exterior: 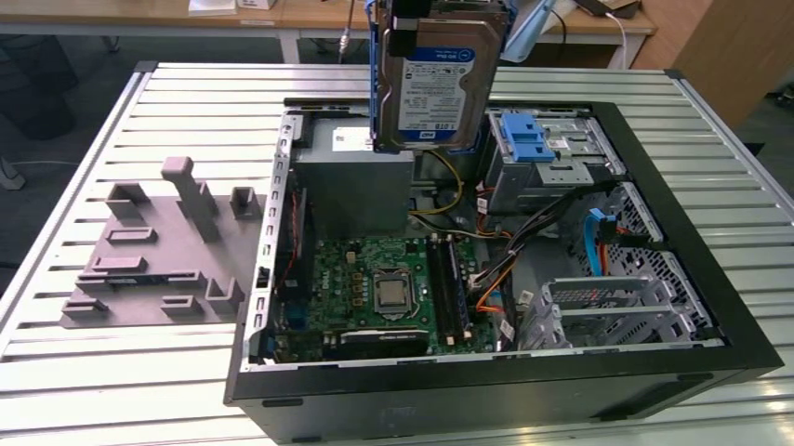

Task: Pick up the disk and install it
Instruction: 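Insert the disk into the insertion slot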

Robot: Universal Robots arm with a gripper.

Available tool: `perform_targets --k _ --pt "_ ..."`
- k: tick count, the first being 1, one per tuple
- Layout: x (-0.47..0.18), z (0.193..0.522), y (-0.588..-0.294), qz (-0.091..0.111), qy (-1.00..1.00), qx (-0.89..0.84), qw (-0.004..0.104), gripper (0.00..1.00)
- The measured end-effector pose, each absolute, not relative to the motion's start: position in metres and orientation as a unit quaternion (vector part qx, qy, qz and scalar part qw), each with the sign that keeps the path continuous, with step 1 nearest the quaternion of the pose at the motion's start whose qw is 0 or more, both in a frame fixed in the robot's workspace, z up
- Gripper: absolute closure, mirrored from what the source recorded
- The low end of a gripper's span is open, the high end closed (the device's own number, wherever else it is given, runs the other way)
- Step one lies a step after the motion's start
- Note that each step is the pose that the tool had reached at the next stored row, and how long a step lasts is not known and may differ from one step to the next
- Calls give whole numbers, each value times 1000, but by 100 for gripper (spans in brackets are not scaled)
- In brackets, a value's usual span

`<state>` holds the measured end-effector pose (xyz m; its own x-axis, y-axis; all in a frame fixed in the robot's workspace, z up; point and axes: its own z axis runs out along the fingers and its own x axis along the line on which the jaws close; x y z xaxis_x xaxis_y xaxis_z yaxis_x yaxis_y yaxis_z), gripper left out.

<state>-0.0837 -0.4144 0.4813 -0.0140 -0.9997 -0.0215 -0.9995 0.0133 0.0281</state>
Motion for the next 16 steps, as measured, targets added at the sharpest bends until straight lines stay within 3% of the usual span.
perform_targets --k 16 --pt "-84 481 -424 -18 -712 702 2 64"
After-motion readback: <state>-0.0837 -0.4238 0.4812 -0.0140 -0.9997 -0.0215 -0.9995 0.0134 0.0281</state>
